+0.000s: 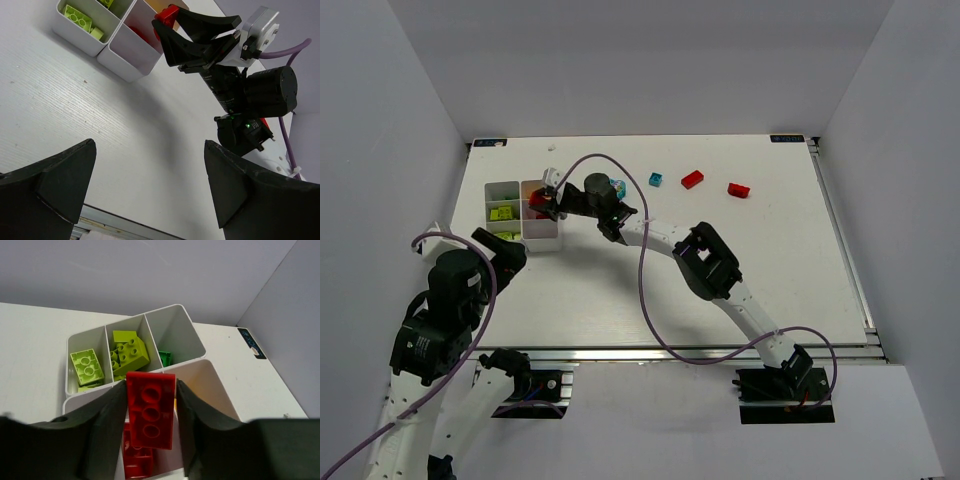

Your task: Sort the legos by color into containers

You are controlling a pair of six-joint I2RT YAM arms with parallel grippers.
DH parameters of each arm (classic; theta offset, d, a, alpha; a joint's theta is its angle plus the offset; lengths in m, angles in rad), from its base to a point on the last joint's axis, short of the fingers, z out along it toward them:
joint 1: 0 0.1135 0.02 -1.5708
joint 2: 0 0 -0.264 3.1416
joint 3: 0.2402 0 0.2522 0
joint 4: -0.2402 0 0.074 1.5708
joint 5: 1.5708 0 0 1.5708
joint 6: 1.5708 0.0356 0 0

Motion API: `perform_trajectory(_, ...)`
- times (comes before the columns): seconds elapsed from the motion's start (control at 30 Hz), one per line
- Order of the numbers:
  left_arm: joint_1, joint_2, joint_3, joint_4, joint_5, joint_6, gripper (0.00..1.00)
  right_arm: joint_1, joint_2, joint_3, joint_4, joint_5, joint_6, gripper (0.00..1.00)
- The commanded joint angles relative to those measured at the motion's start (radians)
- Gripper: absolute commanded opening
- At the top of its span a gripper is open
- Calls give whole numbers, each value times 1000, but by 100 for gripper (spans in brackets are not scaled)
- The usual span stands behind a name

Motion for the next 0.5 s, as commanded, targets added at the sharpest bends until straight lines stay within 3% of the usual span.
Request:
perform_trajectory(0.0, -5, 10, 30, 21, 16, 10, 98, 5, -2, 1, 71, 13, -16, 50)
perform_trajectory(0.17, -5, 15, 29, 47, 38, 20, 98, 5, -33, -35, 102, 6, -14, 65)
perform_trajectory(0.37, -5, 38, -1, 151, 125, 53, 97, -9, -113, -88, 103, 4, 15, 67)
perform_trajectory(0.47, -5, 69, -22, 240, 221, 96, 88, -52, -240, -167, 22, -14, 42, 63)
